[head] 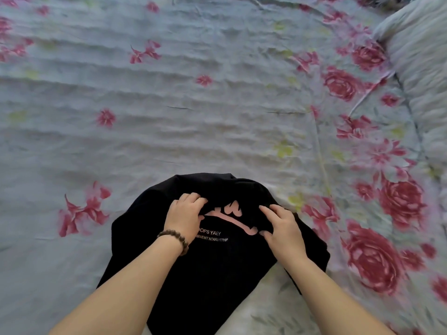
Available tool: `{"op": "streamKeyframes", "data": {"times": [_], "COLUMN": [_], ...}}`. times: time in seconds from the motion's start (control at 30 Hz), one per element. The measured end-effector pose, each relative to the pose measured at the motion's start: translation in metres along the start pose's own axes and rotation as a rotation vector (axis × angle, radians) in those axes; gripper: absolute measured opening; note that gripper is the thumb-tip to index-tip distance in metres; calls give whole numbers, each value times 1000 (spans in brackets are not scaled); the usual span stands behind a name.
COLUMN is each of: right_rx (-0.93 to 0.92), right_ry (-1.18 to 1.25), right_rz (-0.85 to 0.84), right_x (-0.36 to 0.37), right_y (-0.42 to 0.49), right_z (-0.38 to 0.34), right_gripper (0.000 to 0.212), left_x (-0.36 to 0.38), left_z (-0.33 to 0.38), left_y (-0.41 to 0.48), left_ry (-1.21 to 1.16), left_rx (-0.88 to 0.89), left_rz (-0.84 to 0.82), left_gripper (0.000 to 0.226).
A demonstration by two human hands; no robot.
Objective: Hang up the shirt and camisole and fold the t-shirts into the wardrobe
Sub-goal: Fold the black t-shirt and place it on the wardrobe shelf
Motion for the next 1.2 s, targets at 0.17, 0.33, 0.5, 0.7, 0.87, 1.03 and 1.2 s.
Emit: {"op": "streamKeyframes", "data": {"times": [0.17,0.33,0.5,0.7,0.87,1.03,1.2], "right_rx": [39,113,94,229,279,290,274], "right_ry": [100,477,697,636,468,478,572], "right_rz": [151,185,205,137,54,77,107], "right_x": [-5,-49,-115,-143,-113,-99,-109], "right_y": [13,8,6,22,42,45,44], "right_z": [7,7,6,27,38,40,38], "right_gripper": [22,19,15,14,17,17,17], "left_x": [-13,-59,-115,-135,-106,-69,-12], "left_z": [-8,0,3,-9,-10,32,42], "left_y": [8,5,8,21,38,7,-11], "left_ry": [-235,-735,-1077,-837,-395,-241,0], "left_rx": [-65,-227,-439,-514,-315,245,202], "left_rz": [66,91,-32,-106,136,285,125], "left_gripper": [14,12,2,5,9,15,45]}}
Point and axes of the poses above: each hand's wrist, its own y-axis towards the middle knuckle, its own x-axis out of the palm, z = x × y, the point moved 3 cm from there along y, towards the middle knuckle, and after that the axes turned 15 degrees about -y, right-handed, at the moved point
